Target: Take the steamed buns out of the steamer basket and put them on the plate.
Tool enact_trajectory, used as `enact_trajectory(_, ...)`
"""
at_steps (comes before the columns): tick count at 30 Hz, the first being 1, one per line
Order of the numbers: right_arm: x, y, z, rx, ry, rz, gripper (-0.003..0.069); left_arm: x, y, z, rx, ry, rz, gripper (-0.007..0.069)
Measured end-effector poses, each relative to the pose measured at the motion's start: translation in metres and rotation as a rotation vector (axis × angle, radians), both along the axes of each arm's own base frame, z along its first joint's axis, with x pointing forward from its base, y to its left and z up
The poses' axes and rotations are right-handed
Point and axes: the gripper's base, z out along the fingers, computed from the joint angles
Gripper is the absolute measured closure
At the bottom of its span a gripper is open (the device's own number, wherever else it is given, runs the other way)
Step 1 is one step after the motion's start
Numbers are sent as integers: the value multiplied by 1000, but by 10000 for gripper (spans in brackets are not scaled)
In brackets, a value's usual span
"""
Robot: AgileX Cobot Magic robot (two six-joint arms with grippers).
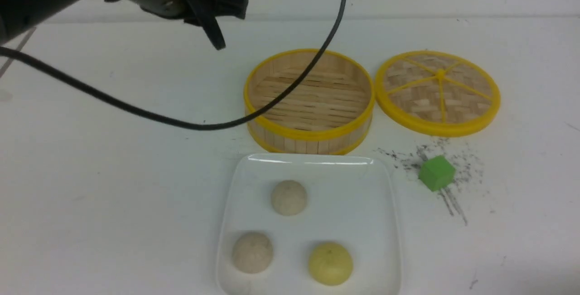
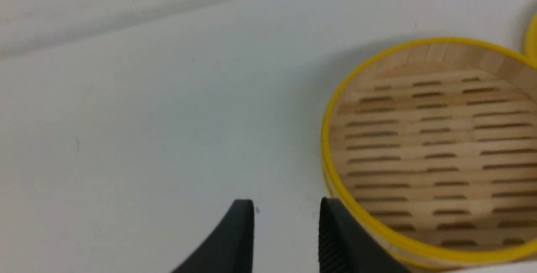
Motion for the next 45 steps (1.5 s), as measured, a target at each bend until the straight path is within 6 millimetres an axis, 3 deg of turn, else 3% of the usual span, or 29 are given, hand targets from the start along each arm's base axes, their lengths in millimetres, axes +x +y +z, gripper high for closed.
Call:
enact_trajectory(6,0,0,0,-1,0,-1,419,-25,13,-11,-22,69,43,375)
enact_trajectory(12,0,0,0,-2,0,-1,419,-70,31,-1,-91,-131,-59,375)
enact_trajectory(17,0,0,0,-2,0,-1,417,-110,44,-12,-155,-301,-174,375)
enact_trajectory(20,0,0,0,-2,0,-1,417,-133,65,-42,-243,-278,-112,375)
enact_trajectory(21,0,0,0,-2,0,-1,417,-135,67,-43,-249,-276,-104,375)
enact_trajectory(22,0,0,0,-2,0,-1,417,-145,81,-58,-292,-261,-38,375)
enact_trajectory(30,0,0,0,-3,0,-1,417,-193,123,-114,-344,-260,144,375)
enact_trajectory(37,0,0,0,-3,0,-1,417,-227,135,-164,-255,-246,149,375)
enact_trajectory(45,0,0,0,-3,0,-1,417,-244,143,-185,-316,-275,235,375)
